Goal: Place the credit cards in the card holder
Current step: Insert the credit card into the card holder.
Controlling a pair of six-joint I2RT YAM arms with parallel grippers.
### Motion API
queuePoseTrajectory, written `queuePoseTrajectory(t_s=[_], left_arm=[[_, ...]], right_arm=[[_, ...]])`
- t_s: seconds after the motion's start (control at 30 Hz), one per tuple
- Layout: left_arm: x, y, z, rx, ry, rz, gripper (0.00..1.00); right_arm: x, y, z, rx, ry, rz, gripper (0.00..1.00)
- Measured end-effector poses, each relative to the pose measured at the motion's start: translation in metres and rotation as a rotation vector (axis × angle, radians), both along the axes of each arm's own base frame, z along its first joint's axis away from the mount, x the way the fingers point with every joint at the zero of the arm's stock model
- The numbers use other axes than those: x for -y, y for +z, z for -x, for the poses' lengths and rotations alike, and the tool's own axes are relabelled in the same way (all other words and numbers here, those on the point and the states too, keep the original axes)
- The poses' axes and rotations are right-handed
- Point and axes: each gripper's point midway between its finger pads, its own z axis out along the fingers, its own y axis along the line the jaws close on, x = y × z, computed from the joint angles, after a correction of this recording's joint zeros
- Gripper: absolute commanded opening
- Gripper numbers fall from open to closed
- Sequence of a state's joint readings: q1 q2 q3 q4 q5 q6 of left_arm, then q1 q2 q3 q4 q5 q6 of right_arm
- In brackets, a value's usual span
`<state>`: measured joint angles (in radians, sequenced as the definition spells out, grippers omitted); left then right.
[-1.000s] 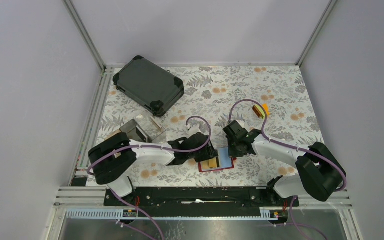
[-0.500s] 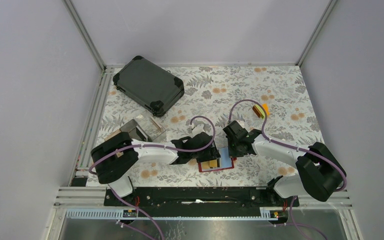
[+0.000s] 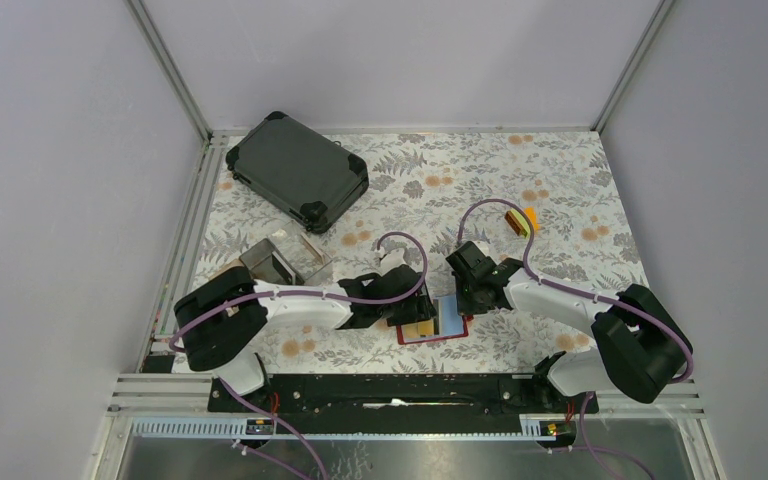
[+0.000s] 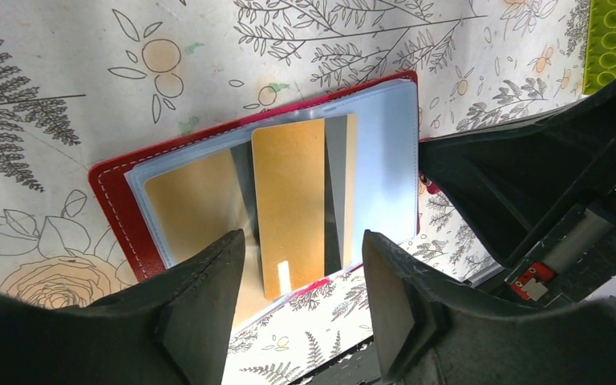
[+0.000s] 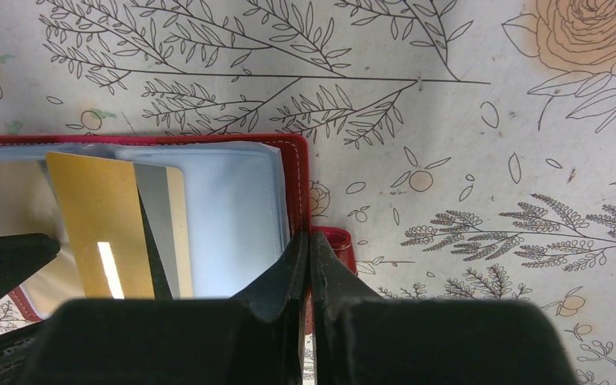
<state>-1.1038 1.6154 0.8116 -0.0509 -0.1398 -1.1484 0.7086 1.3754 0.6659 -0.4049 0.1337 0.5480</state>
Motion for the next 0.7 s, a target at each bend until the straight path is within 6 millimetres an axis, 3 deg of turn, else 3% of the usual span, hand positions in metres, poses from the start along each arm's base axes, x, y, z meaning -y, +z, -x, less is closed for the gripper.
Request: queuePoseTrajectory(t_s=[0.47,0.7], left_arm=[[0.001,-0.003,0.01,-0.037,-0.037,-0.001,0.49],[0.013,-0.005,0.013,-0.051,-0.077,0.019,0.46]], right_arm=[[0.0,0.0,0.0,0.002,-0.001,0.002,0.0],[0.0,0.0,0.0,0.003,-0.001,0.001,0.0]])
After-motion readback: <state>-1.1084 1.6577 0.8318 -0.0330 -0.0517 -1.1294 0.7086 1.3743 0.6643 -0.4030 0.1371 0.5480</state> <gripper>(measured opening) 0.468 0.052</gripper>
